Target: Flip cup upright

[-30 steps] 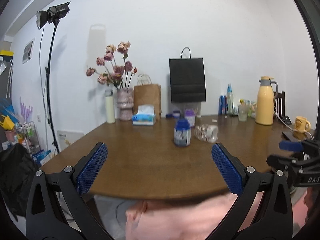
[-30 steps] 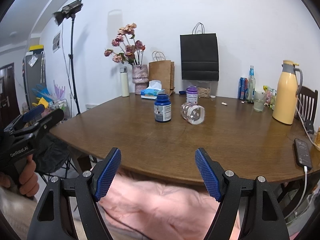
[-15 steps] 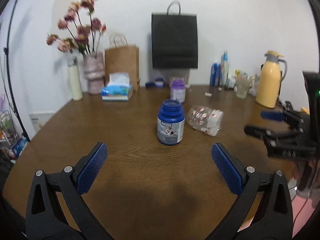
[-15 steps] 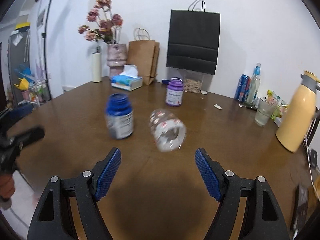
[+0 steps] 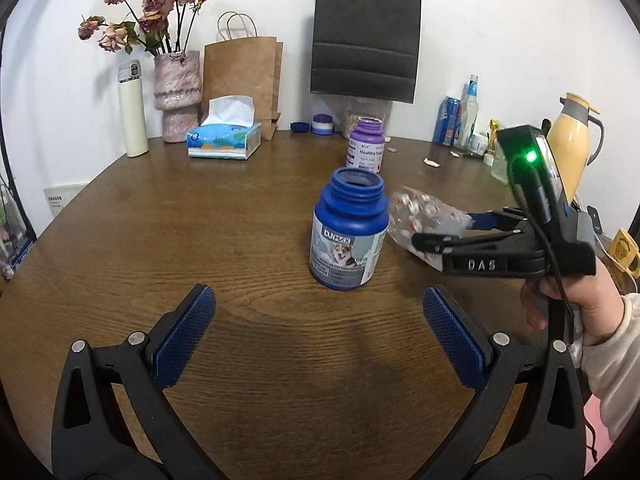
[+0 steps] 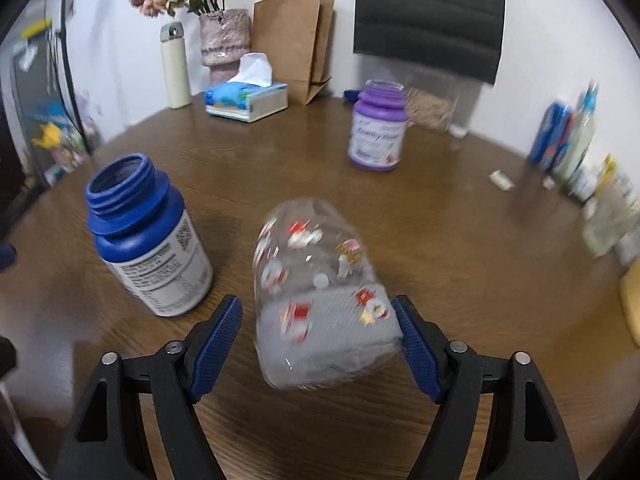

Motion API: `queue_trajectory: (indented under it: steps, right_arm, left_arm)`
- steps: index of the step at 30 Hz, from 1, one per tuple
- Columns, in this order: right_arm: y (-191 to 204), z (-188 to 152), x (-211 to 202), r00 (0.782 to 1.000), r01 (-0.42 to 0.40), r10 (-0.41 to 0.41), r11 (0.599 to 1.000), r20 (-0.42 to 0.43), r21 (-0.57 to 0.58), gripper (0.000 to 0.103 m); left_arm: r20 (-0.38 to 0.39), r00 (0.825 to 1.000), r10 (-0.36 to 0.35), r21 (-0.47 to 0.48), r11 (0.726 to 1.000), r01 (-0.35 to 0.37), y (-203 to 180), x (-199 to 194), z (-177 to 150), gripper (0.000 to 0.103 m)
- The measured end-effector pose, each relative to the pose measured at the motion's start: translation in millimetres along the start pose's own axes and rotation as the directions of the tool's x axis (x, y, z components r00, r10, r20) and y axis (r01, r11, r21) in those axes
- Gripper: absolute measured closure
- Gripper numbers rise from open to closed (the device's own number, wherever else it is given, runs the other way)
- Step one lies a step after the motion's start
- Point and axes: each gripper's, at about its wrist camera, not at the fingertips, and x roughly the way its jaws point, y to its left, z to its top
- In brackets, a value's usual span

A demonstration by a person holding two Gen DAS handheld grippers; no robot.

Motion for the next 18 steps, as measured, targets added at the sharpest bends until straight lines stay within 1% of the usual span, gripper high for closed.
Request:
queue_trajectory:
  steps: [2, 4, 6, 7, 8, 9, 10, 11, 12, 13, 14, 15, 17, 18]
  right_arm:
    - [0.7, -7.4, -10.1, 1.0, 0.003, -0.003, 1.0, 0.007, 0.016, 0.034]
    - [9.2, -23.7, -29.8, 1.0, -0.025, 0.025, 1.0, 0.013, 0.003, 0.034]
    - [24.2, -46.5, -53.8, 0.996, -0.08, 0.081, 0.996, 0.034, -0.041, 0.034]
    - [35.0, -60.2, -66.3, 0.989, -0.138, 0.141, 0.987, 0.036, -0.078, 0.034]
    - [46.7, -74.4, -78.3, 0.978, -0.198, 0.204, 0.972, 0.038, -0.127, 0.034]
    - [56.0, -83.5, -86.8, 0.97, -0.232, 0.242, 0.958, 0.037, -0.17, 0.034]
    - [70.0, -94.7, -95.8, 0.962, -0.258, 0.272, 0.938, 0.033, -0.232, 0.034]
    - [79.8, -100.9, -100.4, 0.959, -0.261, 0.28, 0.925, 0.032, -0.275, 0.033]
    - [90.3, -107.6, -104.4, 0.961, -0.249, 0.275, 0.916, 0.038, -0.315, 0.033]
    - [96.7, -111.3, -105.2, 0.963, -0.241, 0.268, 0.912, 0.039, -0.332, 0.033]
    - [99.0, -113.1, -104.3, 0.962, -0.243, 0.27, 0.91, 0.035, -0.335, 0.033]
    - [98.7, -113.4, -104.4, 0.962, -0.238, 0.269, 0.911, 0.047, -0.336, 0.033]
    - [94.6, -111.6, -102.9, 0.952, -0.274, 0.302, 0.908, 0.044, -0.317, 0.032]
    - [91.9, -111.0, -101.8, 0.948, -0.286, 0.314, 0.906, 0.042, -0.311, 0.031]
  left_arm:
    - [-0.007, 1.0, -0.005, 0.007, 1.0, 0.005, -2.6, -4.6, -1.0, 0.0]
    - [-0.005, 1.0, -0.008, 0.016, 1.0, 0.008, -5.0, -10.3, -1.1, 0.0]
    - [0.001, 1.0, -0.02, 0.027, 0.999, 0.02, -9.4, -18.1, -1.8, 0.0]
    - [0.001, 0.999, -0.033, 0.028, 0.999, 0.032, -12.0, -21.2, -2.2, 0.0]
    - [-0.006, 0.997, -0.072, 0.026, 0.997, 0.072, -15.9, -23.1, -1.7, 0.0]
    - [-0.016, 0.994, -0.105, 0.02, 0.994, 0.105, -18.5, -22.7, -1.2, 0.0]
    - [-0.039, 0.987, -0.154, 0.003, 0.988, 0.155, -21.9, -19.2, 0.2, 0.001]
    - [-0.056, 0.982, -0.181, -0.013, 0.984, 0.18, -24.2, -14.9, 1.3, 0.003]
    - [-0.077, 0.977, -0.198, -0.036, 0.98, 0.196, -26.4, -8.2, 1.9, 0.016]
    - [-0.094, 0.976, -0.198, -0.05, 0.98, 0.194, -27.8, -2.8, 2.3, 0.035]
    - [-0.124, 0.974, -0.188, -0.059, 0.981, 0.182, -30.3, 5.6, 1.5, 0.042]
    - [-0.147, 0.972, -0.183, -0.062, 0.982, 0.176, -32.2, 11.4, -0.2, 0.053]
    - [-0.176, 0.968, -0.181, -0.083, 0.982, 0.168, -31.1, 22.2, -4.4, 0.054]
    - [-0.165, 0.968, -0.189, -0.107, 0.979, 0.173, -28.3, 23.8, -6.0, 0.054]
